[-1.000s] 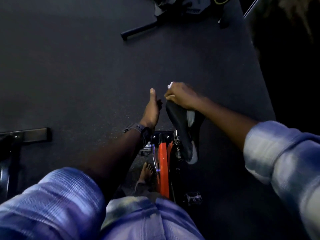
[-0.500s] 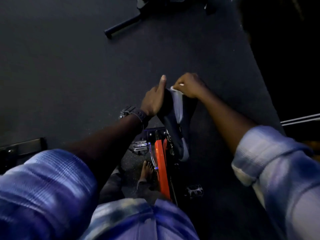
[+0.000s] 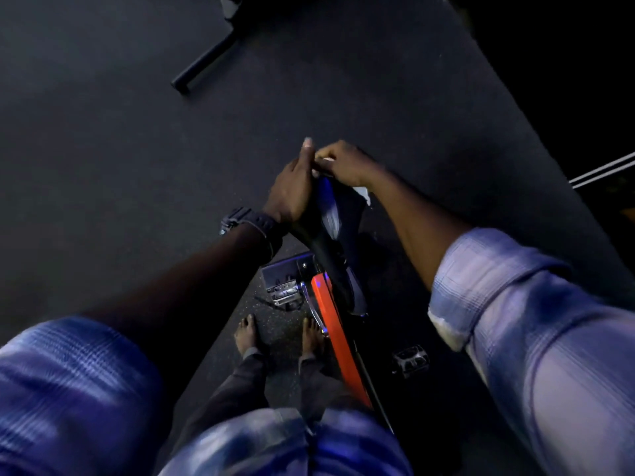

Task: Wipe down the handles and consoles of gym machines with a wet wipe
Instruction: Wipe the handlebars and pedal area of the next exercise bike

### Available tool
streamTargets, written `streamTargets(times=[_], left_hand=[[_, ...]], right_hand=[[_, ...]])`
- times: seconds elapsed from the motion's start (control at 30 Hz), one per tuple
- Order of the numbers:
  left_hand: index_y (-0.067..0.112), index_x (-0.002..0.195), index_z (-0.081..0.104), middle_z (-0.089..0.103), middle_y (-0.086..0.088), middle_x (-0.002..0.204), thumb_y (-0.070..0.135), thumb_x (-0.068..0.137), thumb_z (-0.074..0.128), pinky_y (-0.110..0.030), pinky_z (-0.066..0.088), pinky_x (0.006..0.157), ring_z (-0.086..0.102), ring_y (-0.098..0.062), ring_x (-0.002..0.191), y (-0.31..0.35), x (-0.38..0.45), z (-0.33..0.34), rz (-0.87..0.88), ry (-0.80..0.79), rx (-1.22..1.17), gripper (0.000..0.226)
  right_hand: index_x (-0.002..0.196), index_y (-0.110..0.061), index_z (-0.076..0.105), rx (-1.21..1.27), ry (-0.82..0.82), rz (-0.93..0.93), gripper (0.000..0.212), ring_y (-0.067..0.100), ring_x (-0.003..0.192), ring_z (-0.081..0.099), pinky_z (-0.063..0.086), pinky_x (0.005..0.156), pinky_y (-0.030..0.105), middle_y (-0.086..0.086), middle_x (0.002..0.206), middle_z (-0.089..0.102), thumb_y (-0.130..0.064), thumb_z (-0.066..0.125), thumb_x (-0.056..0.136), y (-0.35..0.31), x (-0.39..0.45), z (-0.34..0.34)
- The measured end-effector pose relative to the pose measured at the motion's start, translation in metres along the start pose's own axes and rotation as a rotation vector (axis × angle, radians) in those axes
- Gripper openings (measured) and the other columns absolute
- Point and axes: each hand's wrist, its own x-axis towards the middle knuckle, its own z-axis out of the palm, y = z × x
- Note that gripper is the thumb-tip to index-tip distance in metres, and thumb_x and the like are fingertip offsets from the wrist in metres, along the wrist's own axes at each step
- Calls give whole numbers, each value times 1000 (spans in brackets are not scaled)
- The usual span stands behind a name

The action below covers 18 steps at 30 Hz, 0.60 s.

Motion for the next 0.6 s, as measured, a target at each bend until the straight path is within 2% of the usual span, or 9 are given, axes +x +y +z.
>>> streamTargets(times=[0.07, 0.1, 0.17, 0.23, 0.3, 0.37, 0.47, 0.53, 0.6], left_hand=[[19, 111, 67, 65, -11, 133, 69, 97, 24, -45, 40, 112, 60, -26, 123, -2, 4, 4, 7, -1, 38, 68], [19, 117, 67, 64, -13, 134, 63, 101, 28, -44, 40, 111, 59, -29, 124, -3, 6, 8, 22, 3, 108, 61], [17, 127, 63, 63, -13, 135, 48, 105, 39, -43, 39, 110, 57, -30, 126, -4, 8, 14, 89, -10, 322, 45], [11, 134, 58, 60, -15, 138, 35, 103, 51, -44, 35, 113, 54, -33, 128, -6, 9, 19, 179, -33, 533, 40], [6, 135, 57, 58, -18, 139, 32, 96, 62, -49, 33, 113, 54, -39, 126, -10, 11, 22, 276, -44, 710, 47], [5, 140, 53, 53, -19, 143, 35, 88, 66, -53, 33, 113, 52, -43, 126, -17, 12, 23, 317, -70, 856, 62], [4, 149, 42, 41, -22, 153, 48, 78, 54, -53, 23, 117, 44, -44, 136, -26, 11, 19, 351, -123, 942, 85], [3, 151, 40, 36, -24, 157, 50, 78, 49, -52, 20, 118, 40, -43, 140, -29, 9, 18, 380, -139, 973, 87], [3, 150, 41, 34, -24, 158, 49, 82, 47, -53, 22, 118, 40, -43, 140, -34, 6, 16, 410, -153, 996, 82]], right_hand=[[68, -12, 63, -54, 146, 77, 39, 9, 66, 51, 39, 63, 30, -1, 66, 57, -40, 56, 94, 16, 1, -3], [61, -10, 55, -25, 244, 142, 45, 11, 63, 47, 37, 61, 31, 0, 60, 51, -43, 56, 92, 27, -5, -3], [61, -10, 51, 155, 415, 258, 49, 10, 64, 47, 39, 62, 35, -4, 58, 48, -50, 55, 89, 50, -22, 8], [68, -13, 54, 357, 563, 333, 41, 7, 65, 47, 42, 64, 34, -8, 62, 51, -46, 57, 92, 56, -49, 31], [75, -16, 60, 454, 690, 398, 26, 9, 69, 50, 40, 65, 31, -1, 71, 61, -31, 58, 97, 52, -77, 60], [91, -3, 67, 591, 688, 449, 21, 13, 76, 53, 38, 62, 24, 10, 84, 66, -19, 56, 99, 47, -115, 96], [97, -2, 67, 774, 557, 503, 18, -4, 61, 51, 39, 56, 13, -1, 74, 62, -17, 57, 99, 39, -160, 123], [92, -2, 65, 803, 596, 451, 12, -9, 48, 45, 36, 52, 12, -1, 66, 56, -10, 58, 97, 43, -150, 112], [94, -1, 69, 792, 690, 425, 12, -10, 55, 51, 43, 59, 14, 6, 75, 65, -10, 62, 95, 40, -126, 88]])
